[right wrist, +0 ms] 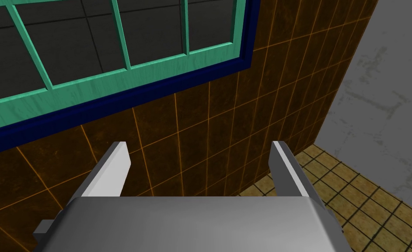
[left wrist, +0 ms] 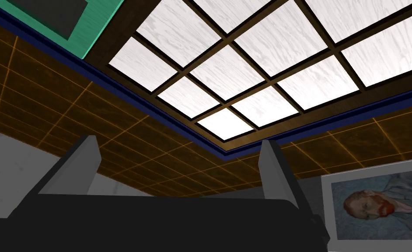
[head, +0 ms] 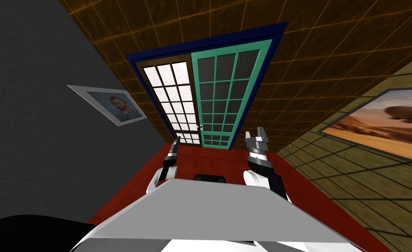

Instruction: Pull the door open

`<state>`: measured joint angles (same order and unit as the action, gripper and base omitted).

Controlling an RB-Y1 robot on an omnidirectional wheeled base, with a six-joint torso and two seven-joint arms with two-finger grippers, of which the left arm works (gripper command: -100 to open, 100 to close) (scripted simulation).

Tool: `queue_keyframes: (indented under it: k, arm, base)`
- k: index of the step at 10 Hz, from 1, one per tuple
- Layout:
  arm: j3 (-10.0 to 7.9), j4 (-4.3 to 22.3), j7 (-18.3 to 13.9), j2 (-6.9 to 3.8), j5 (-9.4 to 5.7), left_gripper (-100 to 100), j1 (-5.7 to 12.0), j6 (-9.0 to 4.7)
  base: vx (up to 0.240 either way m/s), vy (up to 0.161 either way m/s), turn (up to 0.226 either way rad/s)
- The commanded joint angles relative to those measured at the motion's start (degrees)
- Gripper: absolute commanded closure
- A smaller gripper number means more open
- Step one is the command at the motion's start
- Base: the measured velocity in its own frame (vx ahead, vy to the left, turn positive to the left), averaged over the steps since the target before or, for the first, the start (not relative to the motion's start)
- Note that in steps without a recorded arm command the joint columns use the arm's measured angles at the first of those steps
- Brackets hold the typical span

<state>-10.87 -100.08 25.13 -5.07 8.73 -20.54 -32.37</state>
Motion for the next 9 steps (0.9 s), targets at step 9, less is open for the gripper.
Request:
queue_keyframes:
  k: [9]
  arm:
    - [-2.72,13.14,12.83,-0.37,2.91,-100,2.58,-4.36]
  base:
    - [0.100,0.015,-0.058]
